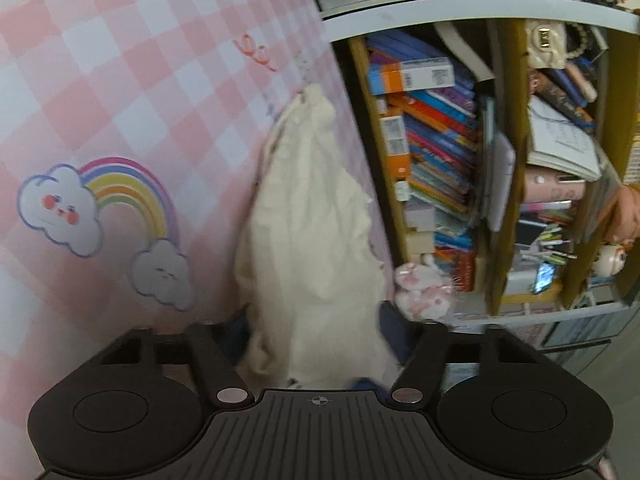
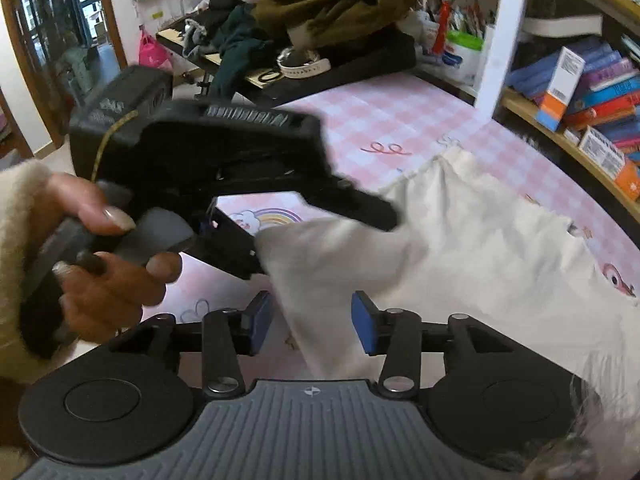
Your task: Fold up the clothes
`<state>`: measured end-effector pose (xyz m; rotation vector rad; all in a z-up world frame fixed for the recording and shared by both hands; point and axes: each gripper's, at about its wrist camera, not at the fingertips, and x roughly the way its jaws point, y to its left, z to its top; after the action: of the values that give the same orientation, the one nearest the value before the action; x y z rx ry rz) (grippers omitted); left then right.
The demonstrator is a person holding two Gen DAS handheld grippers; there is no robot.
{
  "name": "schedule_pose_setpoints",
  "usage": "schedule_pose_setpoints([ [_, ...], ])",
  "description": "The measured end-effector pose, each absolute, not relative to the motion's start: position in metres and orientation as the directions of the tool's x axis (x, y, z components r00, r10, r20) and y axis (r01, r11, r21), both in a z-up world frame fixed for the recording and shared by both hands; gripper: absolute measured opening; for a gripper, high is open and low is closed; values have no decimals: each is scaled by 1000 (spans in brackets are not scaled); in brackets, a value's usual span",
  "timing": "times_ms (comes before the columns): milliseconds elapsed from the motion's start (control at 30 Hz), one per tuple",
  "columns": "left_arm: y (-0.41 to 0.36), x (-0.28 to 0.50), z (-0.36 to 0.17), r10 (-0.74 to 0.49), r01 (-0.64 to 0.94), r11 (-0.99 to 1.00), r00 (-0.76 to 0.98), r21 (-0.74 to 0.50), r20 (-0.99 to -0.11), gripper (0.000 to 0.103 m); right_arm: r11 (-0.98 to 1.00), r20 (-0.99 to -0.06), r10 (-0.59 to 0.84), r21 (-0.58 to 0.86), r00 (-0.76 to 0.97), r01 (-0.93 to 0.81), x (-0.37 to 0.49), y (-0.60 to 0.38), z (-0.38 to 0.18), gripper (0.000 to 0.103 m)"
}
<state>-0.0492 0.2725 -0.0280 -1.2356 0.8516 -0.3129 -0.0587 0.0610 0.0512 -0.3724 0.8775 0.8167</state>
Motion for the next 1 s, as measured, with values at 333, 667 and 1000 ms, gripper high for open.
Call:
schedule_pose_setpoints([
  [333,258,-42,-11,-621,-151,513,615,-845,-486,9,839,-866,309,53,393,-541,57,27,92,71],
  [667,226,-32,30,-612,72,684,598,-726,-517,9,733,-936,46,-205,348,-649,142,169,59,74],
  [1000,226,-35,38,-638,147,685,596,-714,-489,9,535,-922,-246,-386,298,-752,147,227,-11,63],
])
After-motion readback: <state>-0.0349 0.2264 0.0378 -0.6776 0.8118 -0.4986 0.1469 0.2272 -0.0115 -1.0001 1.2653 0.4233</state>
